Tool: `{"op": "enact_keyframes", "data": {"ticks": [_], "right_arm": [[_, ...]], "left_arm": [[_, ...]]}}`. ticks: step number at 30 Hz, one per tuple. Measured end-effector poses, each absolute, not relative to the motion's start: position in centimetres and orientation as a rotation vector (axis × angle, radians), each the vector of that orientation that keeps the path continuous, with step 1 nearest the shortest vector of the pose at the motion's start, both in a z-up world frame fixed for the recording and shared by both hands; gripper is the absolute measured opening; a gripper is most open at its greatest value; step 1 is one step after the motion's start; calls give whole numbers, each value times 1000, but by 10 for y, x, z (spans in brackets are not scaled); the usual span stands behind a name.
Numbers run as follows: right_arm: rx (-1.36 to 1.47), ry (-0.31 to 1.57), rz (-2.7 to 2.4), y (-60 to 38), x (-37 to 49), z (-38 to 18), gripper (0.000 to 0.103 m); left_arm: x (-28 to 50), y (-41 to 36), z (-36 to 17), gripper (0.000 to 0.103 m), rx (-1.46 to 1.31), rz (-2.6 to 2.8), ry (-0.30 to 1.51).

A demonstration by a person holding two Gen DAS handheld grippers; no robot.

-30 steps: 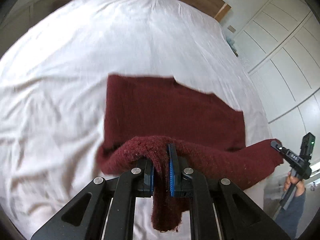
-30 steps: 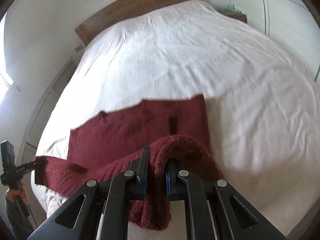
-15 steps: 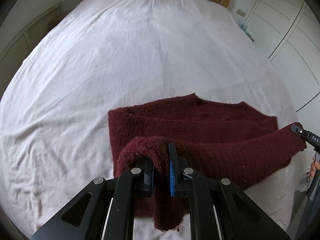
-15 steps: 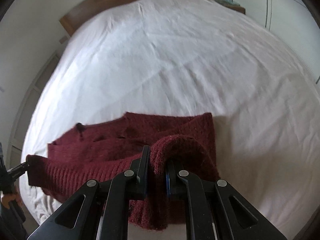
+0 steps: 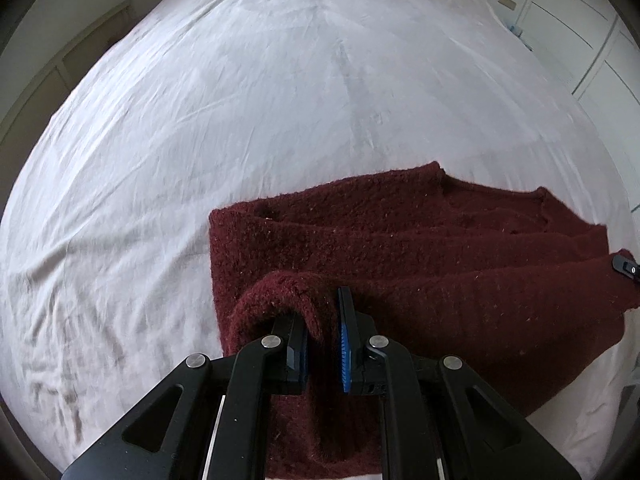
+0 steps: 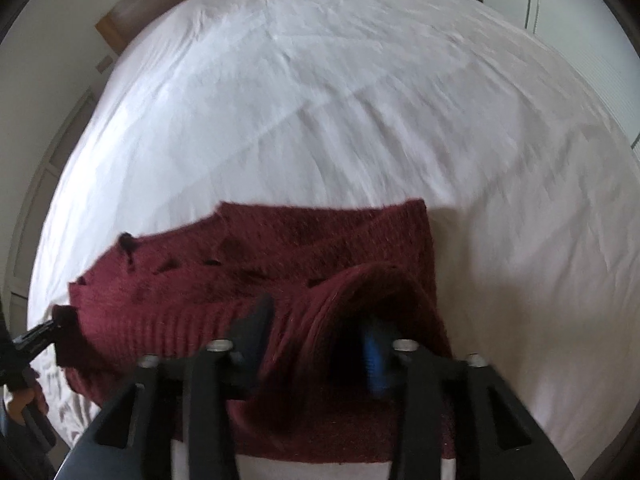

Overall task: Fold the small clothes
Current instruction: 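Grasp the hem with both grippers and fold it up toward the collar, then open both grippers and release the folded hem onto the sweater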

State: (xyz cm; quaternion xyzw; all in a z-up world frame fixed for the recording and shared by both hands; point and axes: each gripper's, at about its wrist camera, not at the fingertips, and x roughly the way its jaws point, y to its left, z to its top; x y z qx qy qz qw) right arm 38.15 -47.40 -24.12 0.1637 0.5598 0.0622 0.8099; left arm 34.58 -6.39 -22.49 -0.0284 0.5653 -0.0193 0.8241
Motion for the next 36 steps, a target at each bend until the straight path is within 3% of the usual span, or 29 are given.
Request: {"op": "enact_keyframes", "data": {"ticks": [3, 5, 9, 16, 23, 25, 30, 31, 36], "right_arm": [[333, 1157, 128, -474, 383, -223, 59], [321, 1135, 128, -475, 385, -213, 63], [304, 1108, 128, -475, 386, -202, 69], [289, 1103, 139, -471, 383, -201, 75], [213, 1141, 166, -446, 367, -219, 80], [161, 1134, 179, -430, 357, -224, 82], [34, 1092, 222, -383, 330, -236, 95], [22, 1087, 229, -377, 326, -239, 103], [-1, 1035, 232, -351, 303, -256, 103]], "left_arm": [[351, -61, -218, 13, -90, -34, 1214], [352, -60, -207, 22, -94, -47, 1199], [350, -63, -183, 51, -100, -45, 1133], [344, -74, -158, 56, -68, -60, 1084], [335, -99, -186, 61, -31, -98, 1139], [331, -105, -195, 77, -30, -116, 1157], [315, -130, -211, 102, -12, -174, 1140], [311, -135, -215, 102, 2, -193, 1137], [297, -148, -231, 102, 55, -220, 1123]]}}
